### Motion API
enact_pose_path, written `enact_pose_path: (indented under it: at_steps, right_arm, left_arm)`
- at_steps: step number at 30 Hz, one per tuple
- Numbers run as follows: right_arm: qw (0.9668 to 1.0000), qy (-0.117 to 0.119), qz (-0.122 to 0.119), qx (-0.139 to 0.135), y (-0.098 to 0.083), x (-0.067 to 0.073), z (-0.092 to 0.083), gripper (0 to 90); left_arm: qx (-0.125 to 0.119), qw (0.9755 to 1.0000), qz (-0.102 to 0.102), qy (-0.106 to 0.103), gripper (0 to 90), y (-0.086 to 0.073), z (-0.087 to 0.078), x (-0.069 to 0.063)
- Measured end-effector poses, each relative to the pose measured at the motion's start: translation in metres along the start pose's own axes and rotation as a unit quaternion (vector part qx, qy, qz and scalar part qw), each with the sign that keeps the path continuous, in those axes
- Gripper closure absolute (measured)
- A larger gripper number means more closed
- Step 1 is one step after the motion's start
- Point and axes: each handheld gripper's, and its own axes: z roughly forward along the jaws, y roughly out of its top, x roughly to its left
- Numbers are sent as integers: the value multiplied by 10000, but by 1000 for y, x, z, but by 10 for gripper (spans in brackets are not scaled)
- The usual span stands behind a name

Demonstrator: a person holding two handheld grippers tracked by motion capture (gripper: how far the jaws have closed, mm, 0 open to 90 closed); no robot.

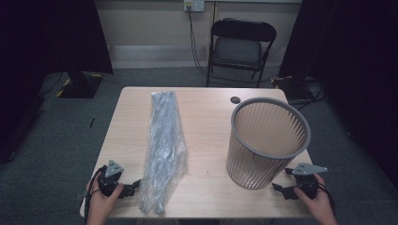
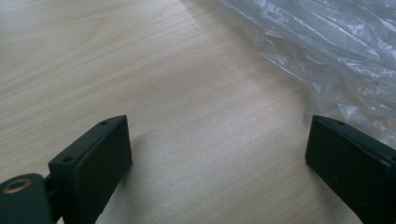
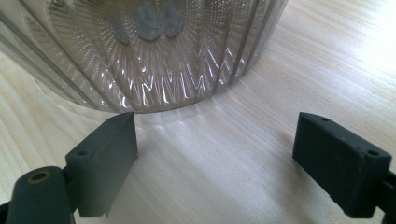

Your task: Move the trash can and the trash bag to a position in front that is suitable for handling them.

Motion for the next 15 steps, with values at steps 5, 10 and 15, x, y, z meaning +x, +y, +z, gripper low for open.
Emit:
enact_pose_path:
  at_steps: [5, 10, 15]
  right_arm:
    - [10000, -1, 0, -1, 0, 0, 0, 130]
    - [10000, 0, 33, 3, 0, 0, 0, 126]
    - [10000, -41, 87, 0, 1, 1, 1, 125]
  left_arm:
    - [2, 10000, -5, -7, 64, 0, 0, 0]
    - [7, 10000, -8, -26, 64, 0, 0, 0]
    - [0, 10000, -16, -9, 64, 0, 0, 0]
